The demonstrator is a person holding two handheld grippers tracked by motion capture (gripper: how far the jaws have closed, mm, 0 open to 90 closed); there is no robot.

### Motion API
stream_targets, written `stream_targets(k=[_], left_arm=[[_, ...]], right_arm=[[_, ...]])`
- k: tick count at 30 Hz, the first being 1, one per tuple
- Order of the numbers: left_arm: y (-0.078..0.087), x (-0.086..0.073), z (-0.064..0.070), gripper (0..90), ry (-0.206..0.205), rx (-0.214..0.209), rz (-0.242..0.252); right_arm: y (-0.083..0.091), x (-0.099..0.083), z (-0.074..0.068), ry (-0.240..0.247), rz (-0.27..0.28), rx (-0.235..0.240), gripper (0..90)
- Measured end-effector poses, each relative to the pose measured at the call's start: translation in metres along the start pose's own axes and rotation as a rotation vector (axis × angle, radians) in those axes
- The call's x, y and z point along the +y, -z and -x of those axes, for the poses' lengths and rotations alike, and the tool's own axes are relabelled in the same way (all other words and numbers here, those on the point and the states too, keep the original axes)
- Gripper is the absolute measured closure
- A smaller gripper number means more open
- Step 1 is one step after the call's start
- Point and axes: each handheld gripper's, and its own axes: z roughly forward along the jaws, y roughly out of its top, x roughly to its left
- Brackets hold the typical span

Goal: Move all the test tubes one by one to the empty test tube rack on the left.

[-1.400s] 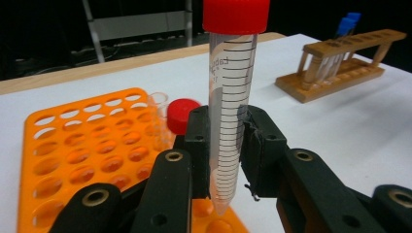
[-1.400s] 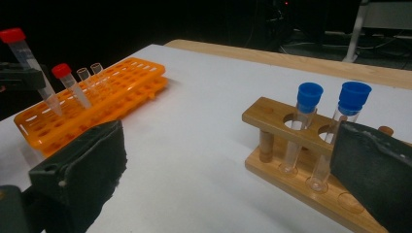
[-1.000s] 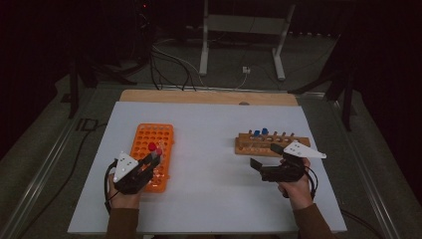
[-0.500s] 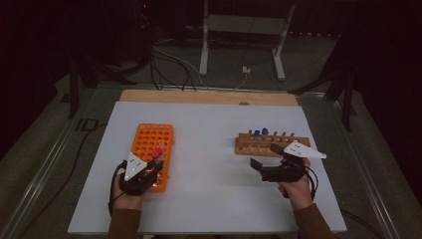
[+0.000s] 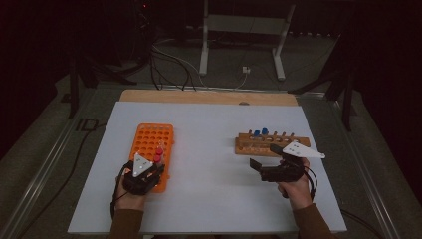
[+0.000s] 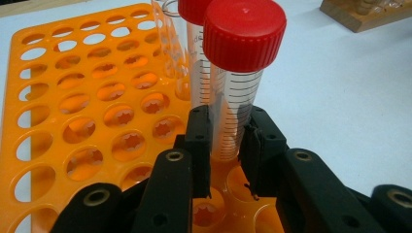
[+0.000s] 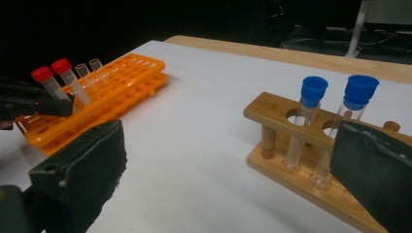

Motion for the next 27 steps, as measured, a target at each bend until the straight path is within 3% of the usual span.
stream_targets(k=[6,10,14,20,24,27], left_arm=[[0.001,0.000,-0.001,74.3,0.007,-0.011,0.001],[0.004,0.000,-0.002,64.3,0.014,-0.027,0.015],[0.012,0.003,-0.006,55.6,0.029,-0.058,0.082],[0.021,0.006,-0.010,33.3,0.063,-0.105,0.189],[0.026,0.008,-0.013,18.9,0.101,-0.102,0.230],[0.029,0.011,-0.015,15.2,0.126,-0.096,0.252]], right_arm=[[-0.001,0.000,0.000,0.003,-0.001,0.000,0.0],[0.000,0.000,0.001,0.000,0.000,-0.001,0.0],[0.000,0.001,0.002,-0.001,0.003,-0.002,0.0],[0.000,0.001,0.005,0.001,0.000,-0.013,0.0],[0.000,0.003,0.008,0.008,-0.007,-0.028,0.0],[-0.002,0.004,0.011,0.028,-0.024,-0.052,0.0]])
